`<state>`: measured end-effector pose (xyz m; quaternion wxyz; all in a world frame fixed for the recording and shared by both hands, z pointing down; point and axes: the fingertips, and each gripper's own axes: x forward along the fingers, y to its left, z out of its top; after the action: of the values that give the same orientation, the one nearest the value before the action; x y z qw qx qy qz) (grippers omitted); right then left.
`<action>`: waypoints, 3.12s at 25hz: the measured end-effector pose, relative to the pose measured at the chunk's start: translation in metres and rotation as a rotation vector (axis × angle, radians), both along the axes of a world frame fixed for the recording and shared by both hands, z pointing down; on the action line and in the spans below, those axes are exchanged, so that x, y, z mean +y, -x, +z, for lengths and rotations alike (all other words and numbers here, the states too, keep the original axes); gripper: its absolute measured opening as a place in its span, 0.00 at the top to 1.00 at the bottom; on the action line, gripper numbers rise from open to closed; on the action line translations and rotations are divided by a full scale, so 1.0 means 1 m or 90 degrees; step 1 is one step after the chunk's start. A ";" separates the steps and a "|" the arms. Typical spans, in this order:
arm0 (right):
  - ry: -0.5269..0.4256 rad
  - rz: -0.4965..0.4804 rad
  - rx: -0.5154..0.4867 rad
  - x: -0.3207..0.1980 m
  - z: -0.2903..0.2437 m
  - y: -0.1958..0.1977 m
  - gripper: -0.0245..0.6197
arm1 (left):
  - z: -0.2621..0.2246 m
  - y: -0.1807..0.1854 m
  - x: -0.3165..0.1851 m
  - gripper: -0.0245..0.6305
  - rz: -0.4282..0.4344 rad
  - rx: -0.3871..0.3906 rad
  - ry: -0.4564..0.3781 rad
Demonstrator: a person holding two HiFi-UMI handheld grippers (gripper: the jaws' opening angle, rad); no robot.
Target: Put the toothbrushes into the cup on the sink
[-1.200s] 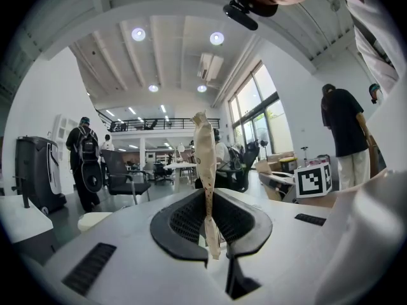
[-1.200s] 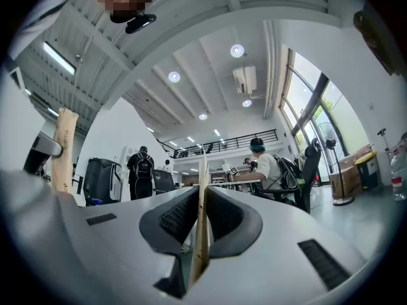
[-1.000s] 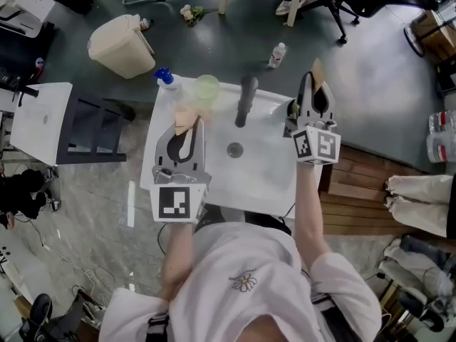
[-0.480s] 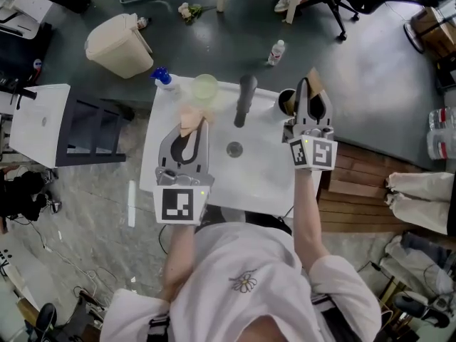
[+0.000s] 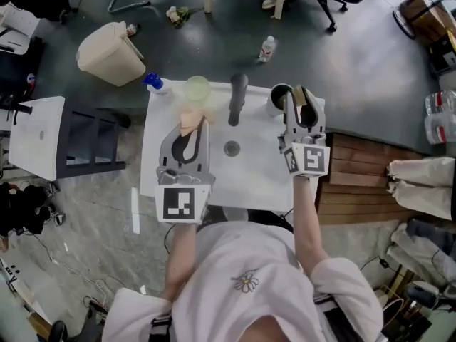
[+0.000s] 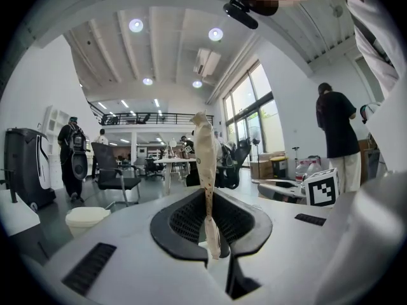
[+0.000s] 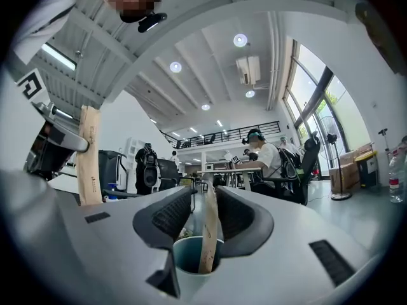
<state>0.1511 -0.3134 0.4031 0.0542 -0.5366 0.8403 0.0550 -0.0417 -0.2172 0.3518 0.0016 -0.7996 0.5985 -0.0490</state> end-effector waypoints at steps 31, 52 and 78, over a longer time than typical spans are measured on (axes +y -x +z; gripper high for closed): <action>-0.051 0.046 0.071 0.105 -0.102 0.011 0.94 | -0.041 0.004 0.027 0.90 0.014 0.006 -0.106; 0.077 0.012 0.090 0.137 -0.039 0.036 0.95 | -0.006 0.012 0.042 0.90 -0.015 0.006 -0.090; 0.098 0.062 0.091 0.161 -0.031 0.007 0.95 | 0.094 0.070 -0.084 0.90 -0.070 -0.029 0.005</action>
<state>0.1439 -0.1522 0.3719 -0.0496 -0.5739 0.8168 0.0312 -0.1114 -0.3012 0.4462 0.0093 -0.7642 0.6411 -0.0695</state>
